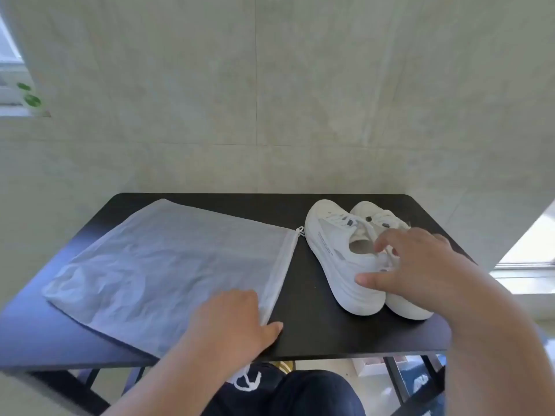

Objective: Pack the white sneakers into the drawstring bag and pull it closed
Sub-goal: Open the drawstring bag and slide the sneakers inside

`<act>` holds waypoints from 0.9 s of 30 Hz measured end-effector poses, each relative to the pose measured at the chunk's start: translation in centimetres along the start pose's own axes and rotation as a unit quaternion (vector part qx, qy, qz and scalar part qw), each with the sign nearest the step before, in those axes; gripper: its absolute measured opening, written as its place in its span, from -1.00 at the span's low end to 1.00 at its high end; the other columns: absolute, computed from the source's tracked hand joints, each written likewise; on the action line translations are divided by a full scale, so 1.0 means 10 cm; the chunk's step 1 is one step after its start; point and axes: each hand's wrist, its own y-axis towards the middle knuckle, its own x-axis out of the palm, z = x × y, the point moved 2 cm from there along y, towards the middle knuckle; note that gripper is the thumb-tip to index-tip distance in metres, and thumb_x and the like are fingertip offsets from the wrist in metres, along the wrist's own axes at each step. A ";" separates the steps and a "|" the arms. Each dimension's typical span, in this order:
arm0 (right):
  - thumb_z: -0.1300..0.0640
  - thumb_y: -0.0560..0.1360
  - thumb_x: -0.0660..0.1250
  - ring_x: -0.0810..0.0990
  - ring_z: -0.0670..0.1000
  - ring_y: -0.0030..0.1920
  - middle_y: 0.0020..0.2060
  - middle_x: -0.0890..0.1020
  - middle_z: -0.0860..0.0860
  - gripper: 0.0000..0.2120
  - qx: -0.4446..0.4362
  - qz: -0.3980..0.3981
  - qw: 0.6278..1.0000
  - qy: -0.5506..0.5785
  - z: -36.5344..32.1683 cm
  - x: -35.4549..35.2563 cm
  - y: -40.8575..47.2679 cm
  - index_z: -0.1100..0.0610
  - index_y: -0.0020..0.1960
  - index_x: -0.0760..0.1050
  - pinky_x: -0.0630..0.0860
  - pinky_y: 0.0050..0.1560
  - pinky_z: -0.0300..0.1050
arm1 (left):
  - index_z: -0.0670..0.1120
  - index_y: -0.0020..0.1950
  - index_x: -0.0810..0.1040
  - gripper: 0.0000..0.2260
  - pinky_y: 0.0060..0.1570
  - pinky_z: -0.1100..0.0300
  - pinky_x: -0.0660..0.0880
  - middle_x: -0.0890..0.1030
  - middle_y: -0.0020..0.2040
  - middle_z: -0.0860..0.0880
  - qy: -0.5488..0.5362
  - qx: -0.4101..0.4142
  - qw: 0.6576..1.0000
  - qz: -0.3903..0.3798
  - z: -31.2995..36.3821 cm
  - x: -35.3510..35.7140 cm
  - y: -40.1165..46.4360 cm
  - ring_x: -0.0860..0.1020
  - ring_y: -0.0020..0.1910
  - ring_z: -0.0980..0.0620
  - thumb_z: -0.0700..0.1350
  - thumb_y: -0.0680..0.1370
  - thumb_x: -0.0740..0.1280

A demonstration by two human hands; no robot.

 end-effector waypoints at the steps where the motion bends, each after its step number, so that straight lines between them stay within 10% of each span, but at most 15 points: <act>1: -0.44 0.08 0.32 0.26 0.02 0.07 -0.03 0.35 -0.15 -0.50 0.012 -0.006 1.000 -0.021 0.01 0.01 -0.02 -0.28 -0.06 0.34 0.27 0.01 0.02 | 0.02 -0.21 0.28 -0.60 -0.32 0.14 0.35 0.34 -0.31 0.10 0.008 0.005 1.000 0.000 0.00 0.01 0.01 0.43 -0.26 0.02 0.35 0.43 0.17; 6: -0.43 0.15 0.32 0.32 0.04 0.22 -0.01 0.28 -0.14 -0.48 0.023 0.021 0.997 -0.067 0.01 0.09 -0.01 -0.32 0.06 0.41 0.18 0.01 0.02 | 0.03 -0.32 0.20 -0.64 -0.38 0.17 0.29 0.35 -0.33 0.08 -0.005 0.029 0.999 0.034 -0.03 0.04 -0.01 0.37 -0.36 0.08 0.24 0.52 0.12; 12: -0.45 0.19 0.28 0.37 -0.04 -0.10 -0.08 0.46 -0.24 -0.50 0.042 -0.008 0.995 -0.093 -0.02 0.10 0.02 -0.34 0.08 0.35 0.19 0.00 0.04 | 0.02 -0.36 0.19 -0.66 -0.43 0.19 0.26 0.37 -0.35 0.07 0.012 0.048 0.997 0.051 -0.03 0.00 -0.02 0.34 -0.42 0.13 0.15 0.56 0.08; 27: -0.45 0.21 0.14 0.39 -0.04 -0.17 -0.14 0.58 -0.22 -0.49 0.002 0.074 0.986 -0.150 0.01 0.16 0.04 -0.22 0.04 0.48 0.19 -0.11 0.02 | -0.02 -0.45 0.15 -0.63 -0.57 0.30 0.04 0.30 -0.52 0.06 -0.010 0.004 0.974 0.224 -0.06 -0.39 0.05 0.23 -0.58 0.11 -0.03 0.53 0.14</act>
